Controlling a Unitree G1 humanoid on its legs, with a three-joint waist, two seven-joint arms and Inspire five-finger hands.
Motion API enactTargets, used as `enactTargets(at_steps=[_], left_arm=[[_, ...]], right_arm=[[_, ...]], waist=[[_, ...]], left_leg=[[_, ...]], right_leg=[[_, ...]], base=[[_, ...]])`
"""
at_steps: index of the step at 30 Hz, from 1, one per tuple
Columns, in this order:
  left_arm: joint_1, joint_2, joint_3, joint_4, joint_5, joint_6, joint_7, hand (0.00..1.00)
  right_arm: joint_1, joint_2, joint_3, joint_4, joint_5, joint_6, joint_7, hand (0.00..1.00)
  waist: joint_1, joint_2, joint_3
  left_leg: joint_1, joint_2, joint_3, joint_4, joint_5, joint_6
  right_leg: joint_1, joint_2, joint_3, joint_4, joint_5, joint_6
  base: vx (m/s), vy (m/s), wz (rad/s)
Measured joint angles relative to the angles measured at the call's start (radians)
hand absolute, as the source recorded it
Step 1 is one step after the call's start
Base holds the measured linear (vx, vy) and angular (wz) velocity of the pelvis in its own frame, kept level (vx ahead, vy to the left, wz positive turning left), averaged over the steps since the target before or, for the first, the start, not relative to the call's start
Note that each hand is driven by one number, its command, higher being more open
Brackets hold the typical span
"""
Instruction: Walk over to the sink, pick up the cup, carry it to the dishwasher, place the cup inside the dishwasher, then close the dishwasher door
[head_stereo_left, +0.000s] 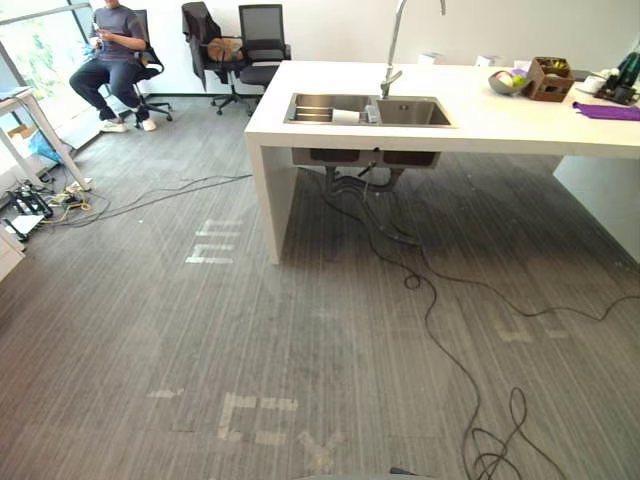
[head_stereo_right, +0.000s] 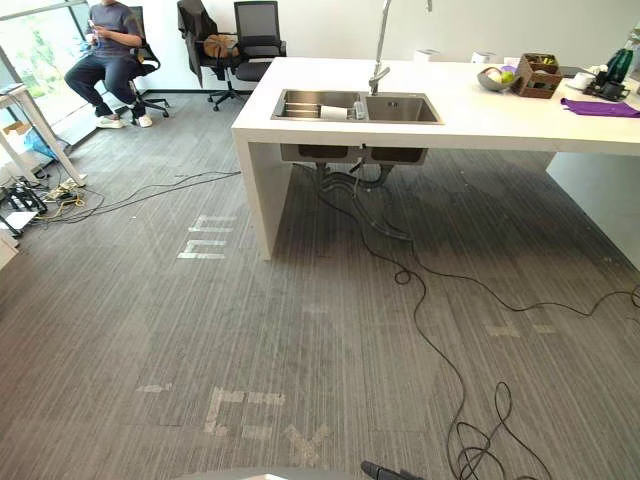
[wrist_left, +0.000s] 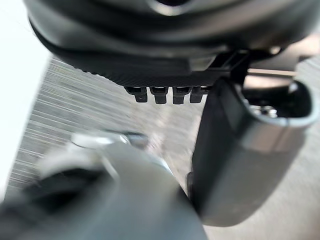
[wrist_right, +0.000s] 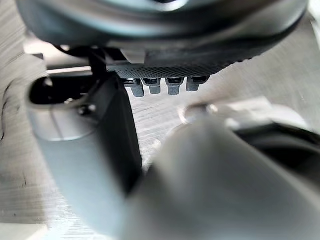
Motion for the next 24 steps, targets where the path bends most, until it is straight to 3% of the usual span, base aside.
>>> enactTargets(at_steps=[4, 7, 13, 18, 24], left_arm=[[-0.008, 0.001, -0.02, 0.001, -0.037, -0.063, 0.026, 1.0], [-0.005, 0.0, -0.04, 0.0, -0.036, -0.116, 0.069, 1.0], [0.004, -0.006, -0.049, 0.001, -0.041, -0.159, 0.148, 1.0], [0.022, -0.013, -0.048, 0.001, -0.112, -0.223, 0.149, 1.0], [0.031, -0.024, -0.046, 0.001, -0.208, -0.257, 0.175, 1.0]], right_arm=[[-0.037, 0.009, 0.01, -0.003, 0.0, -0.045, -0.025, 1.0], [-0.039, 0.008, 0.01, -0.003, 0.036, -0.012, 0.011, 1.0], [-0.046, 0.023, 0.009, -0.004, 0.198, 0.007, 0.063, 1.0], [-0.054, 0.037, 0.007, -0.004, 0.208, 0.031, 0.083, 1.0], [-0.049, 0.035, 0.006, -0.002, 0.284, 0.031, 0.074, 1.0]], waist=[[-0.002, -0.002, 0.033], [-0.002, -0.003, 0.038], [-0.003, -0.007, 0.042], [-0.001, -0.008, 0.042], [-0.001, -0.008, 0.042]], left_leg=[[0.002, 0.005, -0.008, -0.005, 0.001, -0.003], [0.013, 0.005, -0.022, -0.01, 0.0, -0.005], [0.027, 0.005, -0.019, -0.017, 0.0, -0.006], [0.029, 0.005, -0.019, -0.017, 0.0, -0.005], [0.033, 0.005, -0.019, -0.019, 0.001, -0.005]], right_leg=[[0.004, 0.006, -0.008, 0.0, -0.003, 0.006], [0.016, 0.005, -0.026, 0.0, -0.011, 0.017], [0.025, 0.005, -0.021, 0.0, -0.013, 0.02], [0.028, 0.004, -0.023, 0.0, -0.013, 0.02], [0.03, 0.004, -0.022, 0.0, -0.013, 0.02]], base=[[0.01, -0.027, 0.04], [0.0, -0.024, 0.17], [-0.03, -0.007, -0.02], [-0.03, -0.009, 0.0], [-0.02, -0.009, 0.0]])
